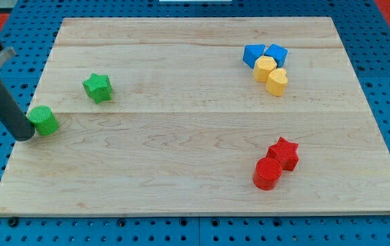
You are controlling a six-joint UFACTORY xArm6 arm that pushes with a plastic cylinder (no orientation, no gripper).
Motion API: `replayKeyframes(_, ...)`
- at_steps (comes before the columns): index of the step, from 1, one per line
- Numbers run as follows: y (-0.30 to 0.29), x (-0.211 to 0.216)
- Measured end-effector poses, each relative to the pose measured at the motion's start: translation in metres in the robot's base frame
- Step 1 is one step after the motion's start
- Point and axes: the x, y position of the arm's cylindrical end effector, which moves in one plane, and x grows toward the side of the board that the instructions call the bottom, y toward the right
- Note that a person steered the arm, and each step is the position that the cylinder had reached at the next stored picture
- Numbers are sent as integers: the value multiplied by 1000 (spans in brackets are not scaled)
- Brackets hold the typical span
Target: Push the group of blocks left a bit
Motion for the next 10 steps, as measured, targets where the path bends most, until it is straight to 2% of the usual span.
replayKeyframes(1, 34, -47)
replayKeyframes(2, 62, -57)
replayKeyframes(3, 64, -40)
replayKeyframes(4, 171, -38)
replayKeyframes(6, 400, -73)
replayKeyframes(7, 461, -100)
replayKeyframes(9, 474, -114)
replayKeyframes(10, 521, -130)
